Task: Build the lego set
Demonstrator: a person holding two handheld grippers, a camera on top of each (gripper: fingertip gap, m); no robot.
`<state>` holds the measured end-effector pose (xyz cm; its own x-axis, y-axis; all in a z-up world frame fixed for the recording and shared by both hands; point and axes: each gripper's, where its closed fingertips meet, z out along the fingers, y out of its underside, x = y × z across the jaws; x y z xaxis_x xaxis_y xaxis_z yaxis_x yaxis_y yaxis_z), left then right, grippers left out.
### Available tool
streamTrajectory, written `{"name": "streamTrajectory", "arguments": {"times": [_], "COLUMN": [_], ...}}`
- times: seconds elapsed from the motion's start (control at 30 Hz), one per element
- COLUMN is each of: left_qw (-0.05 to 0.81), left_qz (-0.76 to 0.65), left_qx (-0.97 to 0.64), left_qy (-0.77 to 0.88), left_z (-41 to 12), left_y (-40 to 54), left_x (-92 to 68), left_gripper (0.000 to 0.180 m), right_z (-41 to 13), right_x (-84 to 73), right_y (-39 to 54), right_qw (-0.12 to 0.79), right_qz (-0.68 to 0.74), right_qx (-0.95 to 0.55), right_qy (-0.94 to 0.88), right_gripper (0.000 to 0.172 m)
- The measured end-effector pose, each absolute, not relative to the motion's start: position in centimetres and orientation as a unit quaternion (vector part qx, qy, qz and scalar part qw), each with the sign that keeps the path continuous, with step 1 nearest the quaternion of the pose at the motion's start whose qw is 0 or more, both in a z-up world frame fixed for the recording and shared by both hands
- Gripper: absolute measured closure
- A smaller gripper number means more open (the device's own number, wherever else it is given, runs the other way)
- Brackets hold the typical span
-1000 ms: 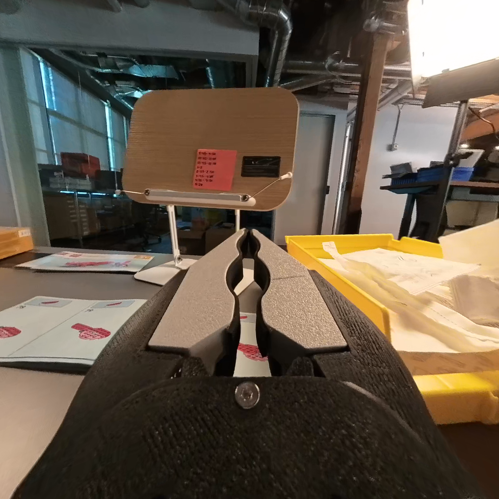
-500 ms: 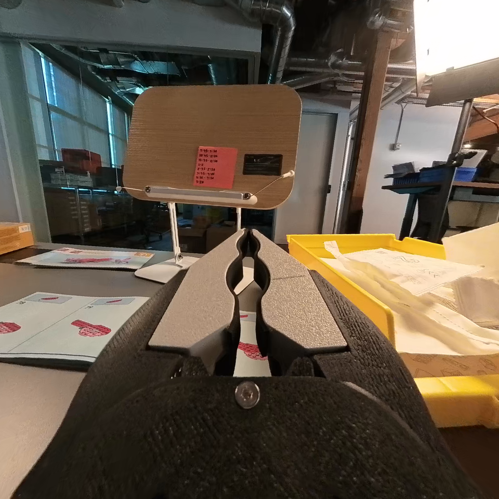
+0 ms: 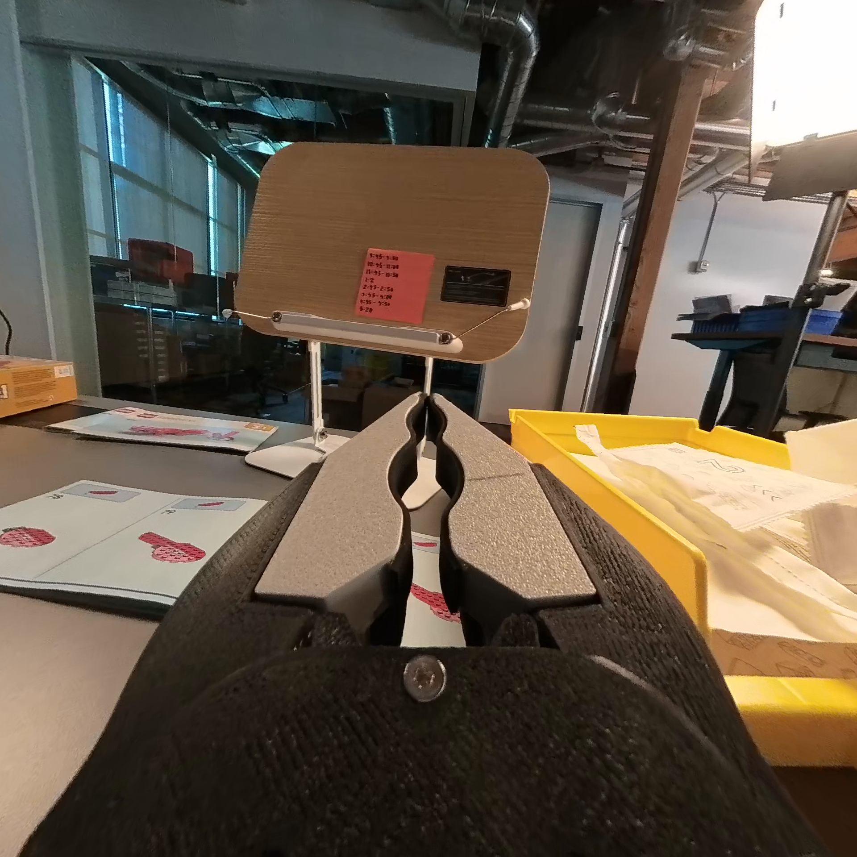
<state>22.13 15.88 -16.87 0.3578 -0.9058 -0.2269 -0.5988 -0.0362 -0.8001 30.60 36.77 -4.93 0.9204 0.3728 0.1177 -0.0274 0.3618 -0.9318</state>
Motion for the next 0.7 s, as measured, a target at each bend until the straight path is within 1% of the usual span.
{"name": "streamTrajectory", "arguments": {"times": [0.17,0.3,0.37,0.43,0.5,0.53,0.6,0.7], "left_qw": [0.453,0.453,0.452,0.45,0.439,0.438,0.439,0.423], "left_qz": [-0.13,-0.137,-0.148,-0.154,-0.152,-0.155,-0.157,-0.14], "left_qx": [-0.713,-0.751,-0.764,-0.774,-0.786,-0.784,-0.778,-0.781], "left_qy": [0.519,0.46,0.435,0.418,0.408,0.411,0.421,0.437], "left_z": [-16.6,-16.6,-16.6,-16.7,-16.8,-16.7,-16.5,-17.4], "left_y": [17.0,17.7,17.5,17.0,16.4,16.0,15.4,15.1], "left_x": [22.8,22.1,21.6,21.2,21.1,21.3,21.9,22.0], "left_gripper": [0.144,0.145,0.143,0.138,0.14,0.14,0.141,0.137], "right_z": [-4.9,-4.7,-5.1,-6.5,-8.2,-9.2,-11.7,-14.9], "right_x": [30.1,28.9,26.0,22.2,20.4,20.4,20.9,22.3], "right_y": [36.5,35.9,34.6,31.4,26.7,25.1,22.5,20.0], "right_qw": [0.811,0.809,0.772,0.67,0.54,0.479,0.364,0.232], "right_qz": [0.124,0.127,0.18,0.286,0.39,0.42,0.447,0.451], "right_qx": [-0.547,-0.537,-0.537,-0.541,-0.534,-0.542,-0.569,-0.61], "right_qy": [-0.169,-0.202,-0.289,-0.419,-0.521,-0.549,-0.587,-0.609], "right_gripper": [0.172,0.172,0.172,0.172,0.172,0.172,0.172,0.172]}}
